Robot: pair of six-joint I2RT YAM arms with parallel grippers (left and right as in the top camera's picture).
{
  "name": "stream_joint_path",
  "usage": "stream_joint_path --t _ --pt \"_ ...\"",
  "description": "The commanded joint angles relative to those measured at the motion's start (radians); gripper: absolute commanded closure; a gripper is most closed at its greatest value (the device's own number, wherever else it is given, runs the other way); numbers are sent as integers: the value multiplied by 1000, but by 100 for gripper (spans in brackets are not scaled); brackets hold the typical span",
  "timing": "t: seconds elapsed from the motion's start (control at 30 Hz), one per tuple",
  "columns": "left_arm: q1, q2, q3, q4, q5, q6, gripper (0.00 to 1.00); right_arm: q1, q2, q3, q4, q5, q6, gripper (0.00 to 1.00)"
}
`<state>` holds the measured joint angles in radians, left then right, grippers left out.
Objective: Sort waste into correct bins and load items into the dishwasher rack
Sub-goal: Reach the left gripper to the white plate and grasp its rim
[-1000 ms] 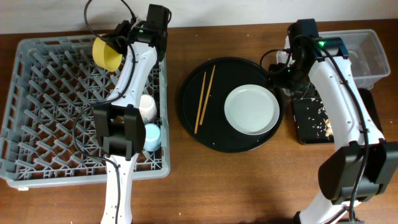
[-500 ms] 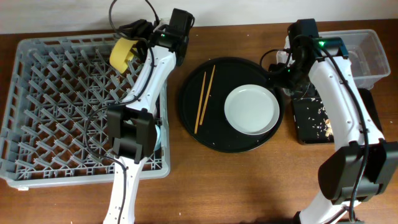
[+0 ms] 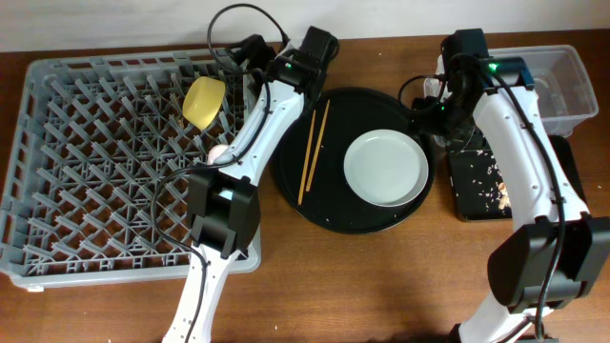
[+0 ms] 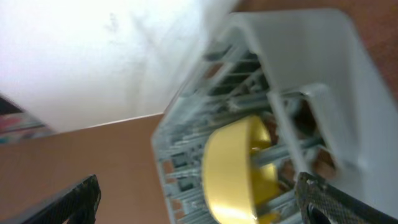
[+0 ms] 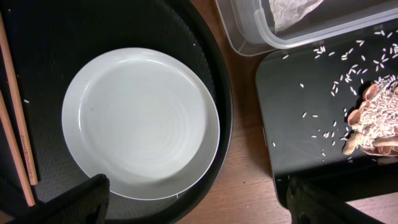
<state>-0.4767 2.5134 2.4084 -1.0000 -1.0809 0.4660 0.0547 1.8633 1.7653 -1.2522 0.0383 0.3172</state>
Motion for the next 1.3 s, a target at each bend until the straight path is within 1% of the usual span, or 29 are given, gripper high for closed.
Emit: stream_joint_path --t 0.0,0.03,0.07,0.13,0.17,0.23,0.27,0.33,0.37,0.4,0.43,0.47,0.5,0.53,0.6,0.63,0.77,0.9,0.93,1.0,1.03,1.17,1.2,1.23,1.27 --pt "19 -135 10 -68 249 -185 1 3 -24 18 2 18 2 8" --pt "22 -175 10 -77 327 -219 1 3 -24 18 3 15 2 8" --pt "24 -226 10 -87 465 -241 1 3 -24 19 3 11 2 8" --pt "22 -312 10 -110 756 -241 1 -4 -25 40 -10 -21 -3 8" --pt "18 -341 10 -135 890 -241 1 -19 -26 77 -40 -54 -30 8" --pt "11 -360 10 -201 1110 -241 1 -71 -30 169 -123 -55 -32 8" --pt "7 -360 10 -235 1243 -241 1 -113 -31 240 -182 -56 -33 1" --pt "-4 -359 10 -275 1431 -241 1 -198 -31 345 -266 -58 -32 1" --pt "-11 -359 10 -276 1482 -242 4 -234 -31 372 -290 -65 -33 2" --pt "-21 -354 7 -278 1493 -262 8 -264 -31 379 -304 -71 -33 2" --pt "-34 -349 2 -277 1491 -280 10 -280 -31 379 -314 -73 -33 1" --pt "-48 -344 -7 -276 1480 -299 17 -296 -29 379 -326 -72 -33 2" --pt "-71 -328 -20 -275 1459 -325 20 -313 -27 378 -340 -72 -33 1" --pt "-101 -302 -46 -271 1403 -371 27 -317 -27 378 -342 -72 -33 1" --pt "-133 -267 -72 -269 1316 -433 30 -309 -27 378 -342 -72 -33 1" --pt "-154 -222 -81 -269 1243 -512 34 -288 -26 378 -343 -72 -33 1" --pt "-144 -137 -85 -268 1241 -653 40 -229 -24 378 -340 -67 -55 1" --pt "-130 -70 -85 -222 1241 -690 43 -192 -24 378 -336 -53 -59 1" --pt "-137 -35 -85 -212 1240 -697 46 -190 -24 378 -337 -53 -59 1" --pt "-139 14 -85 -213 1236 -760 52 -190 -24 378 -344 -53 -59 1" --pt "-138 34 -85 -210 1236 -789 52 -190 -24 378 -346 -53 -59 1" --pt "-137 79 -85 -200 1233 -795 52 -190 -24 378 -346 -53 -59 1" --pt "-138 85 -85 -198 1233 -795 56 -190 -24 378 -346 -53 -59 1" --pt "-139 90 -85 -197 1233 -795 63 -190 -24 378 -346 -53 -59 1" --pt "-138 90 -85 -197 1233 -795 75 -190 -24 378 -346 -53 -59 1"
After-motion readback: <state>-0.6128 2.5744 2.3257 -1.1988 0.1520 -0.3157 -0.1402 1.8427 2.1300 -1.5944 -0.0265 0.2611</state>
